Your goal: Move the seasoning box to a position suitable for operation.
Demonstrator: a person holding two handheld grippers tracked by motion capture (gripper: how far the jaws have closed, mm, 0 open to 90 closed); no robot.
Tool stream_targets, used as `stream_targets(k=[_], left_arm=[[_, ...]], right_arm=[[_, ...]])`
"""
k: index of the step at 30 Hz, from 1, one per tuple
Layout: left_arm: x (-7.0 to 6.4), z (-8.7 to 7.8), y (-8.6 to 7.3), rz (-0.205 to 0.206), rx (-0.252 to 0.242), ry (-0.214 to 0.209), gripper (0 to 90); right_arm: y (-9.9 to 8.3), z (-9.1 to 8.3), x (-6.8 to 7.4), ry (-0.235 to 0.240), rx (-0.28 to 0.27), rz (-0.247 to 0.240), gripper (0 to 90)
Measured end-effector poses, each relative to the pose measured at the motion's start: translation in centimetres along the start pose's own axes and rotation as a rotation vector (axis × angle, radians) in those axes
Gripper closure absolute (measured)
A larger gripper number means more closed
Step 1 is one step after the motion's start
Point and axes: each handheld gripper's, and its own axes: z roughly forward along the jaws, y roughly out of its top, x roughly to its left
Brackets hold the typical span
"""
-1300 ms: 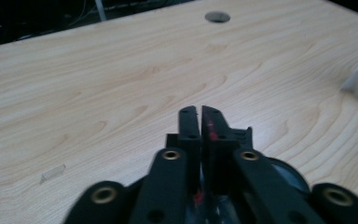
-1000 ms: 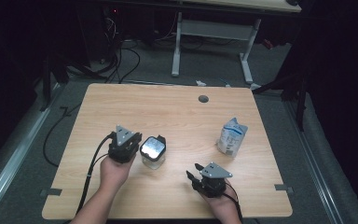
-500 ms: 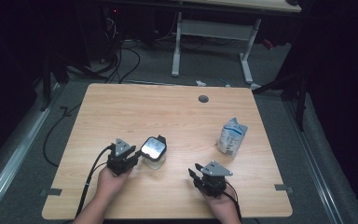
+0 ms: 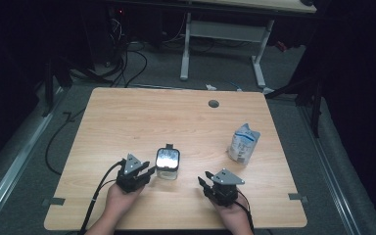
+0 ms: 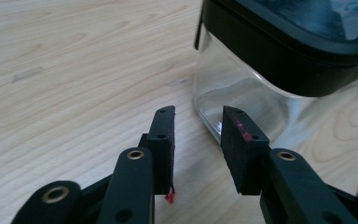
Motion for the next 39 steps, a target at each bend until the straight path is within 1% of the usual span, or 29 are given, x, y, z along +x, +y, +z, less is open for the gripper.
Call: stream_targets(k=[3, 7, 9, 12, 14, 15, 17, 18, 19, 20, 21, 23, 24, 25, 28, 29, 30, 31, 33, 37, 38, 39], left_arm=[[-0.8, 0.0, 0.0, 0.010, 0.000, -0.015, 65.4], [-1.8, 0.0, 0.0, 0.012, -0.001, -0.036, 64.8], [-2.2, 0.0, 0.1, 0.023, -0.002, -0.039, 64.9], [-3.0, 0.1, 0.1, 0.028, -0.005, -0.052, 65.0], [-3.5, 0.2, 0.1, 0.041, -0.002, -0.061, 65.0], [-3.6, 0.2, 0.1, 0.044, -0.003, -0.058, 64.2], [-3.8, 0.1, 0.0, 0.059, -0.008, -0.043, 57.9], [-3.7, -0.1, 0.0, 0.066, -0.010, -0.030, 53.7], [-3.5, -0.2, 0.1, 0.067, -0.014, -0.017, 47.5], [-3.3, -0.4, 0.1, 0.066, -0.020, -0.014, 47.5], [-2.8, -0.7, 0.3, 0.054, -0.030, -0.007, 46.4], [-1.9, -1.2, 0.6, 0.027, -0.040, -0.009, 40.3], [-1.4, -1.3, 0.8, 0.011, -0.037, -0.009, 40.3], [-1.0, -1.4, 1.0, 0.001, -0.028, -0.012, 37.4], [0.0, -1.7, 1.2, -0.009, -0.012, -0.026, 28.9], [0.2, -1.8, 1.2, -0.015, -0.009, -0.027, 24.1], [0.4, -1.8, 1.3, -0.028, -0.003, -0.034, 19.6], [0.4, -1.8, 1.3, -0.031, 0.003, -0.027, 14.4], [0.4, -1.8, 1.3, -0.029, 0.008, -0.016, 7.7], [0.2, -1.5, 1.4, -0.046, 0.026, 0.042, 6.4], [0.2, -1.5, 1.3, -0.044, 0.029, 0.024, 1.7], [0.2, -1.5, 1.3, -0.033, 0.029, 0.002, 1.7]], right_arm=[[0.0, 0.0, 0.0, 0.001, -0.002, 0.001, 63.5], [0.0, 0.0, -0.1, 0.001, -0.001, 0.002, 63.4], [0.0, 0.0, -0.1, 0.001, -0.002, 0.001, 63.4], [0.0, 0.0, -0.1, -0.002, -0.005, -0.001, 63.2], [0.0, 0.0, -0.1, -0.002, -0.005, 0.000, 63.1], [0.0, 0.0, -0.1, -0.002, -0.003, -0.001, 62.9], [0.0, 0.0, -0.2, -0.001, -0.006, 0.000, 62.6], [-0.1, -0.1, -0.2, 0.000, -0.006, 0.004, 62.5], [-0.1, -0.1, -0.2, -0.001, -0.007, 0.006, 62.1], [-0.1, -0.1, -0.2, -0.001, -0.007, 0.006, 62.1], [-0.1, -0.1, -0.3, -0.002, -0.007, 0.006, 61.9], [-0.1, 0.0, -0.2, 0.001, -0.008, 0.003, 61.5], [-0.1, 0.0, -0.2, 0.001, -0.008, 0.003, 61.5], [-0.1, 0.0, -0.2, 0.001, -0.007, 0.003, 61.5], [-0.1, 0.0, -0.2, 0.006, -0.006, 0.000, 60.9], [-0.1, 0.0, -0.2, 0.005, -0.005, 0.000, 60.9], [-0.1, 0.0, -0.2, 0.006, -0.007, -0.001, 60.9], [-0.1, 0.0, -0.2, 0.006, -0.006, 0.000, 60.8], [-0.1, 0.0, -0.3, 0.004, -0.008, 0.002, 60.5], [-0.1, 0.0, -0.2, 0.004, -0.008, 0.002, 60.3], [-0.1, 0.0, -0.2, 0.004, -0.007, 0.002, 60.1], [-0.1, 0.0, -0.2, 0.004, -0.008, 0.001, 60.0]])
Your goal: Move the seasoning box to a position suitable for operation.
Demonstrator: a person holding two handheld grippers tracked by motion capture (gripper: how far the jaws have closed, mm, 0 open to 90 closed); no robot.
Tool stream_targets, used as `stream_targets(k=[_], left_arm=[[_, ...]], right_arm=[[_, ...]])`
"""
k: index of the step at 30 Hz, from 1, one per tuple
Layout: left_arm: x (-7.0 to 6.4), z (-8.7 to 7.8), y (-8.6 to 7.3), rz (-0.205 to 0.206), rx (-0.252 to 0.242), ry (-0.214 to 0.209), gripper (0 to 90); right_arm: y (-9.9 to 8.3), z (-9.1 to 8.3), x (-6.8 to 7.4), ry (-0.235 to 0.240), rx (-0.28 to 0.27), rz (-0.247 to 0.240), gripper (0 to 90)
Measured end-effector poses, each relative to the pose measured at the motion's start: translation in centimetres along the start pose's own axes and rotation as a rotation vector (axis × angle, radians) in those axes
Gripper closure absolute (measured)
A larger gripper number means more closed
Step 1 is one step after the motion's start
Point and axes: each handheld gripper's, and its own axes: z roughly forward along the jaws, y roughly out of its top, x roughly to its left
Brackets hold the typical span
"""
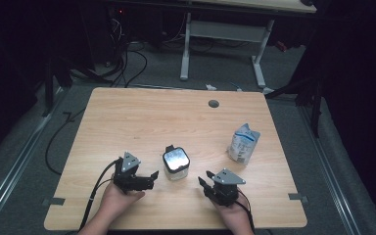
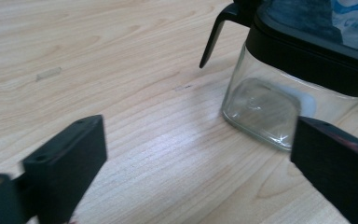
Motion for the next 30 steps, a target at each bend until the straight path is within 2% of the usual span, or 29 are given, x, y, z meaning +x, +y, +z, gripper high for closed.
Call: stream_targets(k=[2, 4, 6, 11, 13, 18, 20, 22, 24, 25, 27, 30], left_arm=[[0.0, -0.5, 0.0, 0.037, -0.028, -0.059, 3.3], [0.0, -0.7, 0.1, 0.039, -0.036, -0.055, 5.7], [0.1, -0.9, 0.4, 0.034, -0.032, -0.052, 15.1], [0.6, -1.1, 0.8, 0.024, -0.026, -0.054, 17.3], [0.6, -1.1, 1.0, 0.033, -0.024, -0.040, 20.4], [0.7, -0.8, 1.6, 0.043, -0.005, -0.046, 20.0], [0.7, -0.8, 1.8, 0.053, -0.017, -0.061, 20.8], [0.6, -0.8, 2.2, 0.059, -0.019, -0.040, 18.3], [0.6, -0.6, 2.8, 0.035, 0.014, -0.007, 8.6], [0.7, -0.6, 3.0, 0.021, 0.019, -0.026, 12.1], [0.7, -0.5, 3.5, -0.003, 0.003, -0.009, 15.6], [0.5, -0.5, 4.1, 0.014, -0.011, -0.005, 15.2]], right_arm=[[0.0, 0.0, 0.0, -0.001, 0.000, 0.000, 59.5], [0.0, 0.0, 0.0, -0.002, -0.001, 0.000, 59.3], [0.0, -0.1, 0.0, -0.003, -0.003, -0.001, 58.7], [0.1, -0.1, 0.1, -0.003, -0.003, -0.006, 58.3], [0.1, -0.1, 0.1, -0.003, -0.004, -0.007, 58.2], [0.1, -0.1, 0.1, 0.000, -0.003, -0.009, 57.9], [0.1, -0.1, 0.2, 0.000, -0.003, -0.007, 57.8], [0.1, -0.1, 0.2, 0.000, -0.003, -0.007, 57.8], [0.1, -0.1, 0.2, 0.000, -0.003, -0.007, 57.7], [0.1, -0.1, 0.2, 0.000, -0.002, -0.006, 57.6], [0.1, 0.0, 0.2, 0.002, -0.002, -0.010, 57.6], [0.1, 0.0, 0.2, 0.003, -0.001, -0.008, 57.4]])
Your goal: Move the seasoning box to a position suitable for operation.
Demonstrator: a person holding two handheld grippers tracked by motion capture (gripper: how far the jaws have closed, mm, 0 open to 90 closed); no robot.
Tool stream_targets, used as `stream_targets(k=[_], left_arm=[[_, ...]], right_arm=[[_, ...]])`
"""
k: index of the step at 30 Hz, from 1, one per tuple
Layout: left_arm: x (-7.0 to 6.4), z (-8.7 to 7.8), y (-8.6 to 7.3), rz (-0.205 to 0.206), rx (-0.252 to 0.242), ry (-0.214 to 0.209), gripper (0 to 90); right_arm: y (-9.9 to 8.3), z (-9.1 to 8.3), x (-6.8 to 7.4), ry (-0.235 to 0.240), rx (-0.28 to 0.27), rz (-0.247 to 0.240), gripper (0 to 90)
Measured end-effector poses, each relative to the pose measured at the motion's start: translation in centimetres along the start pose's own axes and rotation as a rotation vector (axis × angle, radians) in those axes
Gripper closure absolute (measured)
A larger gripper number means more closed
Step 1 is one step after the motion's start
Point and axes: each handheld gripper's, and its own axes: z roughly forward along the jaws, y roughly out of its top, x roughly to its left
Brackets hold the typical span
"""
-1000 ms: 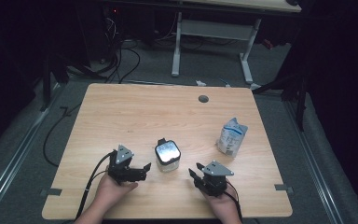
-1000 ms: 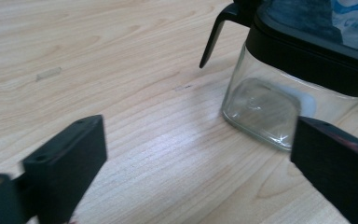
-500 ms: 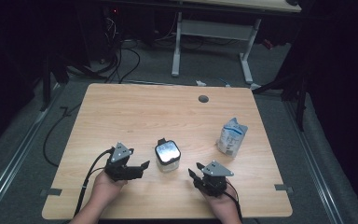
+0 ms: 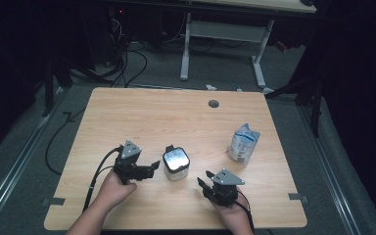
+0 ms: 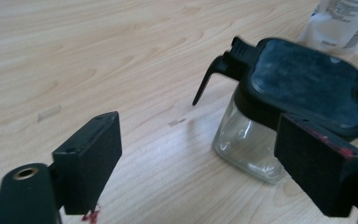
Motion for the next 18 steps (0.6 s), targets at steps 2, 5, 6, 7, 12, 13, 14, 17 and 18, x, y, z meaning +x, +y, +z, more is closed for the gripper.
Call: stream_targets(k=[2, 5, 6, 7, 12, 13, 14, 17, 18], left_arm=[[-0.1, 0.1, 0.3, 0.005, -0.003, 0.001, 15.4], [0.0, 0.2, 0.7, -0.009, -0.019, -0.018, 15.5], [0.2, 0.3, 0.8, -0.015, -0.022, -0.036, 15.5], [0.4, 0.4, 0.9, -0.025, -0.027, -0.062, 15.3], [0.6, 0.9, 1.3, -0.016, -0.059, -0.096, 35.8], [0.5, 1.0, 1.5, -0.011, -0.061, -0.093, 41.2], [0.5, 1.2, 1.7, -0.011, -0.064, -0.088, 44.8], [0.3, 1.6, 2.5, 0.002, -0.077, -0.107, 57.5], [0.2, 1.8, 2.7, 0.011, -0.076, -0.107, 65.5]], right_arm=[[0.0, 0.0, 0.0, 0.000, -0.001, -0.002, 57.2], [0.0, 0.0, 0.0, 0.002, -0.001, -0.001, 57.1], [0.0, 0.0, 0.0, 0.002, -0.001, -0.001, 57.1], [0.0, 0.0, 0.0, 0.002, -0.001, -0.001, 57.0], [0.0, 0.0, 0.1, 0.003, 0.004, 0.000, 57.1], [0.0, 0.0, 0.1, 0.004, 0.002, -0.005, 57.0], [0.0, 0.0, 0.1, 0.004, 0.003, -0.006, 57.0], [0.0, 0.1, 0.1, 0.005, 0.007, -0.003, 57.1], [0.0, 0.1, 0.1, 0.006, 0.003, -0.008, 57.0]])
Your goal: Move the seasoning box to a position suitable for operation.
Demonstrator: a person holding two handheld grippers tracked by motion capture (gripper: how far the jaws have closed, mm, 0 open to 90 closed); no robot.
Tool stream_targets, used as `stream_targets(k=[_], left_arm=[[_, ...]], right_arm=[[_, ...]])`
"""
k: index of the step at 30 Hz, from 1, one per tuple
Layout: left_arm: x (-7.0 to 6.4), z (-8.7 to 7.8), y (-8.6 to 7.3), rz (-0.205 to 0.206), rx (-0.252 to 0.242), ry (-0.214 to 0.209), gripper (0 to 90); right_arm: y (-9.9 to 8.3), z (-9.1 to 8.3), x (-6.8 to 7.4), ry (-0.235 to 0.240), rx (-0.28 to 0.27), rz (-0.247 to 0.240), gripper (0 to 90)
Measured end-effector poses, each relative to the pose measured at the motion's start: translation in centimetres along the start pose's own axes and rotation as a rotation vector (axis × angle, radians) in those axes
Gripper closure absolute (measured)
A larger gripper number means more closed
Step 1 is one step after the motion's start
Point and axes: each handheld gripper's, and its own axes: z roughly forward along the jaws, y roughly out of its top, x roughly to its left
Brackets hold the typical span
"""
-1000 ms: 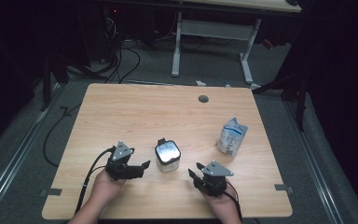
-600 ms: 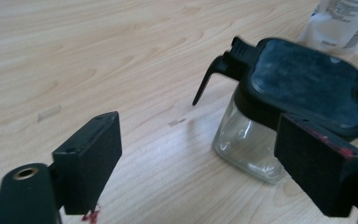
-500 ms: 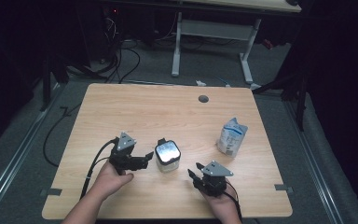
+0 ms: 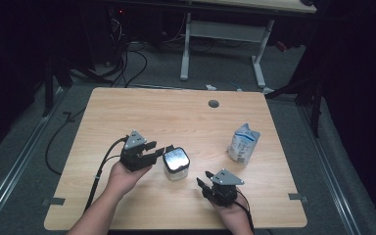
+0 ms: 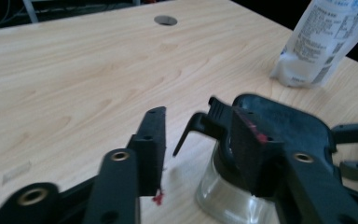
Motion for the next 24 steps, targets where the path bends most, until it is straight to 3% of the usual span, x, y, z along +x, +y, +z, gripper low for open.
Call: stream_targets(k=[3, 9, 24], left_arm=[[-0.5, 0.7, 0.6, 0.030, 0.007, -0.001, 72.5], [-0.8, 2.2, 1.1, 0.036, 0.030, 0.000, 87.3], [-1.3, 3.0, 1.2, 0.063, 0.026, 0.006, 90.0]], right_arm=[[0.0, 0.0, 0.0, 0.001, -0.001, 0.000, 57.1], [0.0, -0.1, -0.1, 0.003, 0.000, 0.004, 57.0], [0.0, 0.0, 0.0, 0.009, -0.003, -0.004, 57.1]])
